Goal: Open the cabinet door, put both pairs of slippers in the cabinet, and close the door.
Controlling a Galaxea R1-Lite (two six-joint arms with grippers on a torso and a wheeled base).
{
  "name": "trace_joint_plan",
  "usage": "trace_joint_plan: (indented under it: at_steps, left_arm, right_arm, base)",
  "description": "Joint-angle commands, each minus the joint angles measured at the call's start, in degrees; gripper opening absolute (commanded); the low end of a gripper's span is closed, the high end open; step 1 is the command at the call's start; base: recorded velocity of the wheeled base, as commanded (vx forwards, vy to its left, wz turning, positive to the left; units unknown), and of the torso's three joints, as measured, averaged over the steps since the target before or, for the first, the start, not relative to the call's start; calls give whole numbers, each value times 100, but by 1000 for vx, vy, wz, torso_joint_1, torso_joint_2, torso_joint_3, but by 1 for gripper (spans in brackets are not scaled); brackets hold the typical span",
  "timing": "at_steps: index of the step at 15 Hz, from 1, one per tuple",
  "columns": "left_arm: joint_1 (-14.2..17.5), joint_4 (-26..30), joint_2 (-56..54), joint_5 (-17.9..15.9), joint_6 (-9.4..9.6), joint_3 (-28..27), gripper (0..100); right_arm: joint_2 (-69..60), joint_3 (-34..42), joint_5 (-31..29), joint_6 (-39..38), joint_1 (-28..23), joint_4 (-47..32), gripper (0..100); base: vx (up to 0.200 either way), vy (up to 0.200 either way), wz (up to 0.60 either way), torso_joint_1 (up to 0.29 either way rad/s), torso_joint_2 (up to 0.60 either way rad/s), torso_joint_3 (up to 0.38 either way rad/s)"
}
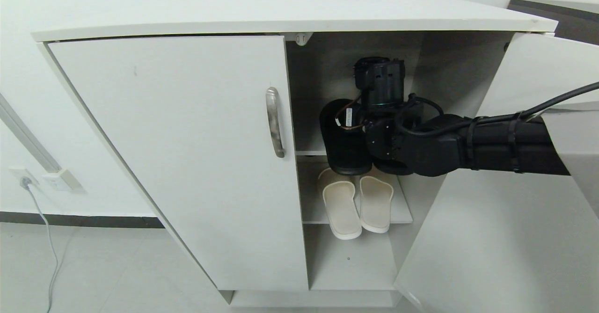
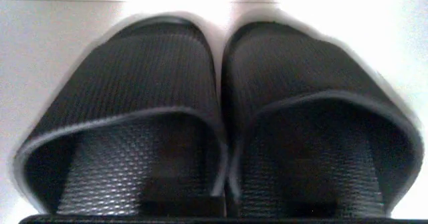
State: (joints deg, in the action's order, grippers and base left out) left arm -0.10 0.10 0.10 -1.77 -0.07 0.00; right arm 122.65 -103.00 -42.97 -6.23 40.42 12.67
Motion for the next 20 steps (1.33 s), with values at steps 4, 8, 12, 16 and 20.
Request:
trace_joint_plan:
  at_steps: [4, 8, 12, 16, 20]
  left_arm:
    - [1, -1, -1, 1, -1, 0, 0]
    - [1, -1, -1, 1, -1, 0, 0]
    - [1, -1, -1, 1, -1, 0, 0]
    - [1, -1, -1, 1, 7, 0, 0]
    - [1, -1, -1, 1, 7, 0, 0]
  right_arm:
    - [-259, 359, -18, -10, 124, 8, 100]
    - [-883, 1186, -97, -10, 431, 52, 100]
    - [-1929, 2416, -449, -1, 985, 219, 100]
    - [-3142, 3849, 26, -10, 1530, 228, 100]
    - [-3696, 4895, 623, -212, 1574, 518, 0]
  base:
    - [0, 0, 0, 0, 0, 0]
    - [0, 0, 0, 0, 0, 0]
    - [0, 0, 0, 0, 0, 0]
    - [0, 0, 0, 0, 0, 0]
    - [0, 0, 0, 0, 0, 0]
